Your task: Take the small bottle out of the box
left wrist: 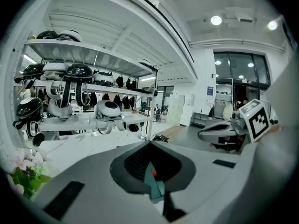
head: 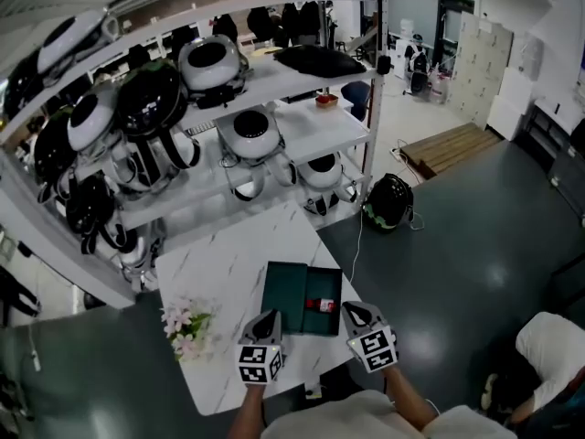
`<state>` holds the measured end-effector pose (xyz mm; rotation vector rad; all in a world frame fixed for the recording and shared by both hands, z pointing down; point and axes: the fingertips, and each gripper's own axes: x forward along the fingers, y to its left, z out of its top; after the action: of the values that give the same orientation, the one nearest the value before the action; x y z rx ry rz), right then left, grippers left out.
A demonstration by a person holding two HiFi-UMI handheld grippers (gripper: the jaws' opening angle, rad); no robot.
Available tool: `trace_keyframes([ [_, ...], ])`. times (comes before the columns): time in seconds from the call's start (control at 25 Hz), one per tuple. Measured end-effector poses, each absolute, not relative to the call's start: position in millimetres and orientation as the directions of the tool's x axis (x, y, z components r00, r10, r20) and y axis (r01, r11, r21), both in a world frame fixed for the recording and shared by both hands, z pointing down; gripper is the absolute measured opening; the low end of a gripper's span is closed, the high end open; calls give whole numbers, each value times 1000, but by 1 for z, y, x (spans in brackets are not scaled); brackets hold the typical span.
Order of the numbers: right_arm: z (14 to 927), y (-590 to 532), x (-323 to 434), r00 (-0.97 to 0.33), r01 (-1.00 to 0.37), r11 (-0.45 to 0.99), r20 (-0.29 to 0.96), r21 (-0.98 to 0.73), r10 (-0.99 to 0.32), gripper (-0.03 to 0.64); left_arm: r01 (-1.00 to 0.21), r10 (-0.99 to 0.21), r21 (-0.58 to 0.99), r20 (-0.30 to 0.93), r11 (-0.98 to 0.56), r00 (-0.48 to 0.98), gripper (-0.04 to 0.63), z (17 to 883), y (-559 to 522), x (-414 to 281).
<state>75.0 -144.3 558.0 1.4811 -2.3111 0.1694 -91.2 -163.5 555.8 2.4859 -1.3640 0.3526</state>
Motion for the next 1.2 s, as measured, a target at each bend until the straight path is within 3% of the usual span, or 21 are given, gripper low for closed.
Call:
trace_keyframes([
  [0.8, 606, -249, 102, -552, -783, 622, 453, 7, -700, 21, -937, -829, 101, 441, -334, 343, 18, 586, -245, -57],
  [1.2, 638, -241, 94, -511, -806, 592, 498, 6, -701, 21, -913, -786, 114, 474, -392, 397, 18, 616, -243, -58],
])
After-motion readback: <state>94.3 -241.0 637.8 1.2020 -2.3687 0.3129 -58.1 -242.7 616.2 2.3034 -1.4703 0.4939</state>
